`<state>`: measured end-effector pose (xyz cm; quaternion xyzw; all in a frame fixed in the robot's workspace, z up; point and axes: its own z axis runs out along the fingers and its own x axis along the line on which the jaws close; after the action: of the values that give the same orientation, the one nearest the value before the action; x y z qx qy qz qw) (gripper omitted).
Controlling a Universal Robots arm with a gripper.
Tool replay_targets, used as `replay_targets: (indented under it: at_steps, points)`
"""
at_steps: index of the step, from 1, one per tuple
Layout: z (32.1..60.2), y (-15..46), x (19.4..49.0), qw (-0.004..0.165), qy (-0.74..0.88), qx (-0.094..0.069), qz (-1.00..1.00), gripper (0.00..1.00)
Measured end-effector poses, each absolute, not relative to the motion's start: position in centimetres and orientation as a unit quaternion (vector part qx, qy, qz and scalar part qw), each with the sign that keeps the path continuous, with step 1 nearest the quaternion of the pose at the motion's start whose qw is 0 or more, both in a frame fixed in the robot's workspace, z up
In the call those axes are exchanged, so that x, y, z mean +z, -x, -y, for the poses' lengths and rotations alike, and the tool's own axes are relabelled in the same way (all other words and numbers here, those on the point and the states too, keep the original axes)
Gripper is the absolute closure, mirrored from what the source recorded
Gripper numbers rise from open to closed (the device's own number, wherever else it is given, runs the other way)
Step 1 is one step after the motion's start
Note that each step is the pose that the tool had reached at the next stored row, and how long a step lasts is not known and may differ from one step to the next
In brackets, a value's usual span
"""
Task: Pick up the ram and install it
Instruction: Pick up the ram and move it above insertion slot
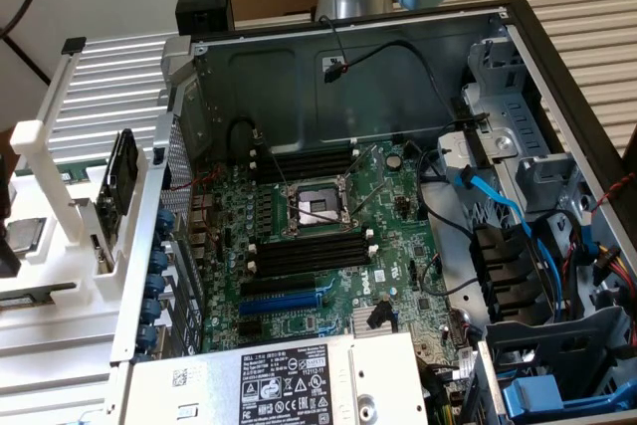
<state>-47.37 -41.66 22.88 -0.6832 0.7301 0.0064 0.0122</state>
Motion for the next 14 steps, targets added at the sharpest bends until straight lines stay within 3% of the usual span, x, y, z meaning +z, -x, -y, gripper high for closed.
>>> replay_targets:
  at_steps: [4, 6, 14]
  points:
    - [41.67, 47.37, 22.77, 0.012, 0.683, 0.006, -0.73, 0.89]
    - [41.66, 47.37, 22.71, 0.012, 0.683, 0.006, -0.73, 0.76]
    - [41.89, 47.37, 22.33, 0.012, 0.683, 0.007, -0.73, 0.76]
